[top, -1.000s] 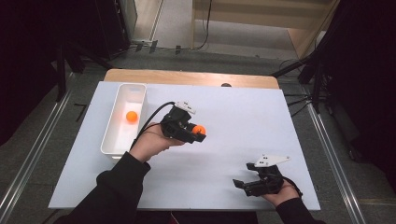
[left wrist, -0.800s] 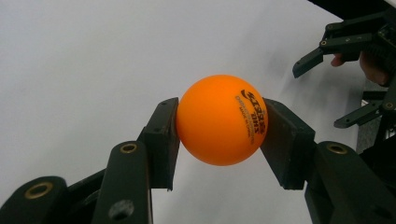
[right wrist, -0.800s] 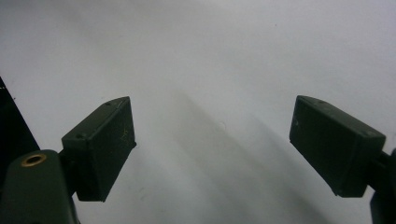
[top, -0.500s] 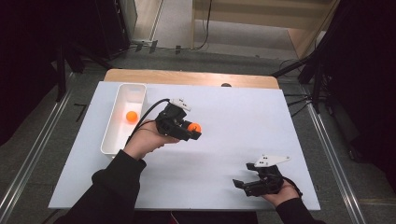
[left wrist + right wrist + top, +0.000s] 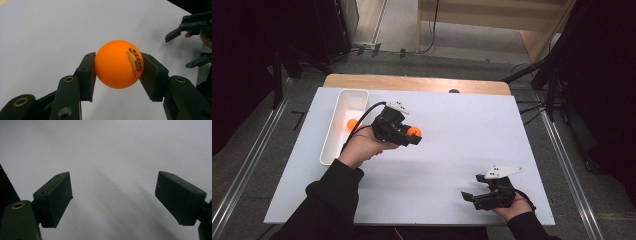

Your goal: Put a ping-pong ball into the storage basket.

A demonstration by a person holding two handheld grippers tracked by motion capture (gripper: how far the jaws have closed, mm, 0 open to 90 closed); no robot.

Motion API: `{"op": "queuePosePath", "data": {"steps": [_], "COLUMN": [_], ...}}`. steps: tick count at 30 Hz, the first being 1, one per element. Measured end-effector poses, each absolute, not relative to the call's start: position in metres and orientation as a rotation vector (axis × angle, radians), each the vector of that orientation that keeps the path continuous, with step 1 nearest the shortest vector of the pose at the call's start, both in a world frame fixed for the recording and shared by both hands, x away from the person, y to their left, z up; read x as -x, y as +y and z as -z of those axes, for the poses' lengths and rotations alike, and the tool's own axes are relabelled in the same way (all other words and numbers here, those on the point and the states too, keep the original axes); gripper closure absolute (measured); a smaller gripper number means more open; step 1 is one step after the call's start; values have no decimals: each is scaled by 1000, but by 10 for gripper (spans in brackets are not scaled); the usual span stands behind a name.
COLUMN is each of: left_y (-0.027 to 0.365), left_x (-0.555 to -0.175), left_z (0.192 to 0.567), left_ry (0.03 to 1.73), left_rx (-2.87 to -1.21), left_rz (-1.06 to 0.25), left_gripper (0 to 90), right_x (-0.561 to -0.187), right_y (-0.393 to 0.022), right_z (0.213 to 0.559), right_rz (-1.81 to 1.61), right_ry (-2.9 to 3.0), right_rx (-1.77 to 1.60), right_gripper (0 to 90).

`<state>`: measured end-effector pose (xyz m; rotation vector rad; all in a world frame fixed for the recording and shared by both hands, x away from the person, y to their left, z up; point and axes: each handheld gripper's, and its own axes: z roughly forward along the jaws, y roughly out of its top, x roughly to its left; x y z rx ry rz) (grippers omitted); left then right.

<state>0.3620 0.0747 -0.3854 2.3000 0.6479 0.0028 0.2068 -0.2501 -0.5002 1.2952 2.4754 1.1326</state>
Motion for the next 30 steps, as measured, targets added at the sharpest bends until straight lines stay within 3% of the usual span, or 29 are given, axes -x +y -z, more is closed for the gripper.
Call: {"op": "queuePosePath", "data": {"steps": [30], "left_y": [104], "left_x": [-371], "left_z": [364], "left_ry": [813], "left_rx": [-2224], "left_rz": [-159], "left_gripper": [508], "right_x": [-207], "right_y": [-251], "right_z": [499], "right_rz": [-1143], "right_ry": [2466], "right_rx": [-1311], "right_gripper": [128]}}
